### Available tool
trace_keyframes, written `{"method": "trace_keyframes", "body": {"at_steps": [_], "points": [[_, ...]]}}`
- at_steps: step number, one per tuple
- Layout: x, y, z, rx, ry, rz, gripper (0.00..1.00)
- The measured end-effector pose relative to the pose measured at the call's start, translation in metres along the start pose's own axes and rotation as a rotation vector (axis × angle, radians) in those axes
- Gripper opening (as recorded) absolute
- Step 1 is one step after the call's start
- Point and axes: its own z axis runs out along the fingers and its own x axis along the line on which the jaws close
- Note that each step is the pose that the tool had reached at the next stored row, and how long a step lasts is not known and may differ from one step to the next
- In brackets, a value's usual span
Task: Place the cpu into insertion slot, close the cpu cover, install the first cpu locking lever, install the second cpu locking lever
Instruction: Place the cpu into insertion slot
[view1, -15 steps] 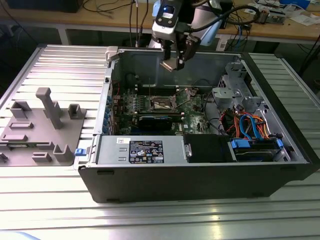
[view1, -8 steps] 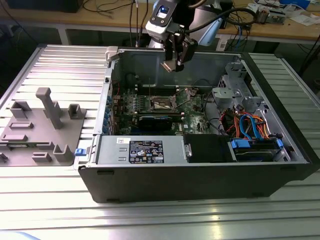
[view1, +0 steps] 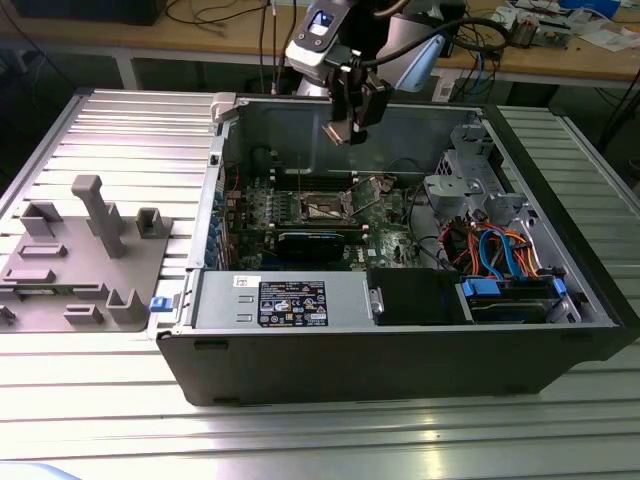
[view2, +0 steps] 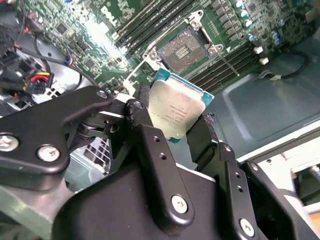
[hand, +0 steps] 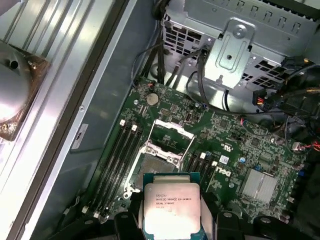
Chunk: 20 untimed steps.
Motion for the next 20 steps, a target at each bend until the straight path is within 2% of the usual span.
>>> {"method": "trace_keyframes", "body": {"at_steps": [5,10,15,20], "points": [[0.0000,-0.0002,0.0020,-0.0012,-0.0070,0.087,0.54],[-0.0001,-0.0005,0.0066,-0.0019,-0.0154,0.197,0.54],[0.0000,-0.0013,0.0108,0.0011,-0.0167,0.226,0.54],[0.0000,-0.0015,0.0134,-0.0006,-0.0245,0.329,0.54]]}}
